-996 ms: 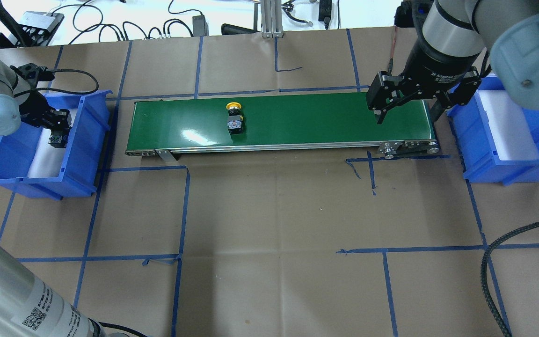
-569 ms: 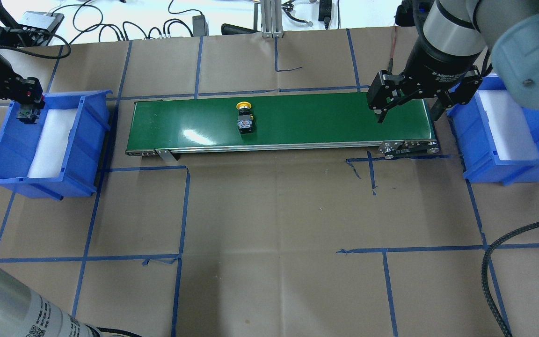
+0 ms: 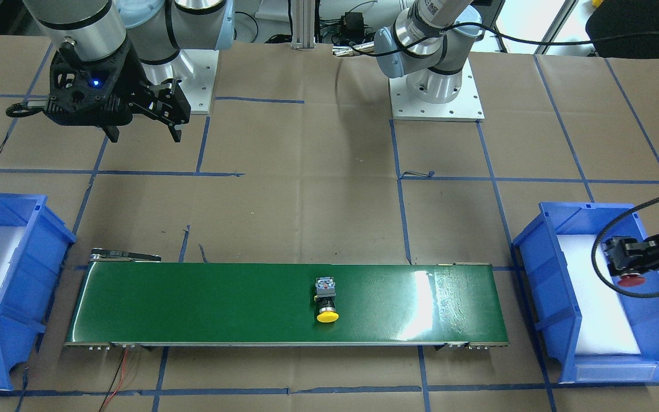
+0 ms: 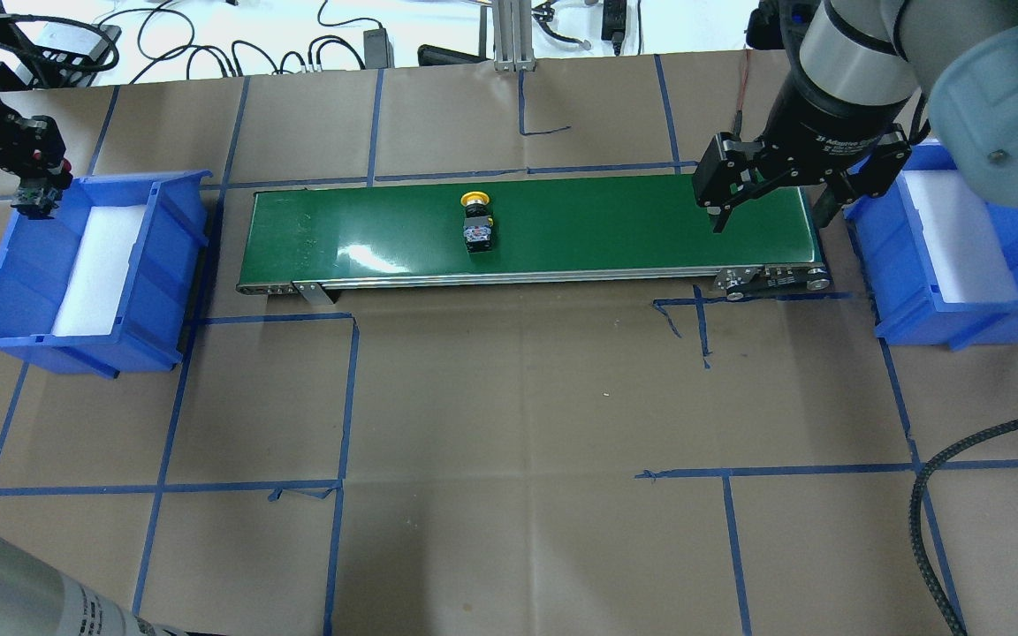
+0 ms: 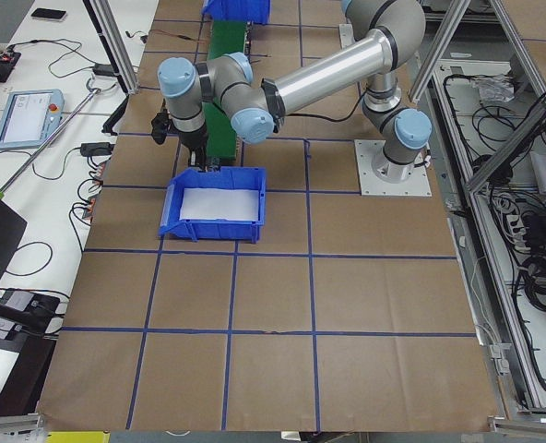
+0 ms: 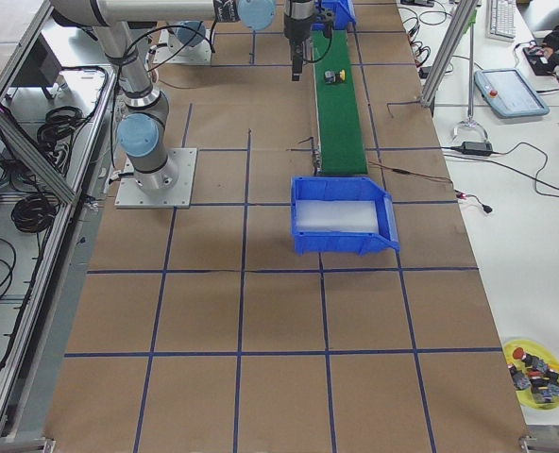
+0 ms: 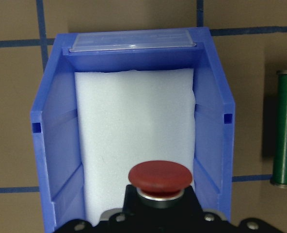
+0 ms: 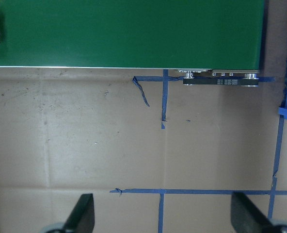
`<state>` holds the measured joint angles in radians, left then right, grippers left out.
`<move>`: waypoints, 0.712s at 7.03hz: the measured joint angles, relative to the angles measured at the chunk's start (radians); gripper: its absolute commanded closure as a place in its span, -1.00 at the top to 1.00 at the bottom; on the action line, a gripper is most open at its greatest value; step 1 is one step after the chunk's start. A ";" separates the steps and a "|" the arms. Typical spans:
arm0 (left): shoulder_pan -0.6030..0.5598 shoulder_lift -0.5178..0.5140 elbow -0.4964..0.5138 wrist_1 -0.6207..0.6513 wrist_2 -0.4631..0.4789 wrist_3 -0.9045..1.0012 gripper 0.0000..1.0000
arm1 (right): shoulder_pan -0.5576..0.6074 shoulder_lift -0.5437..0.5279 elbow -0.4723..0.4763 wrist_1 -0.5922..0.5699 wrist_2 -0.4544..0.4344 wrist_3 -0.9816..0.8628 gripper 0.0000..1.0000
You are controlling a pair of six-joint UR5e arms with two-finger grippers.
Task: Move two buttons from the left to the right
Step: 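Lift the red button and carry it onto the conveyor belt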
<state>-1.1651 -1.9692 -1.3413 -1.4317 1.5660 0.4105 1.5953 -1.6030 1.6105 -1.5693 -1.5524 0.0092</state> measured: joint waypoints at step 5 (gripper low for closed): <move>-0.304 0.006 -0.152 0.128 -0.001 -0.457 -0.88 | 0.000 0.000 0.003 0.000 0.001 0.000 1.00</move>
<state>-1.4691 -1.9632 -1.4936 -1.3037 1.5647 -0.0465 1.5953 -1.6030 1.6135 -1.5693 -1.5509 0.0092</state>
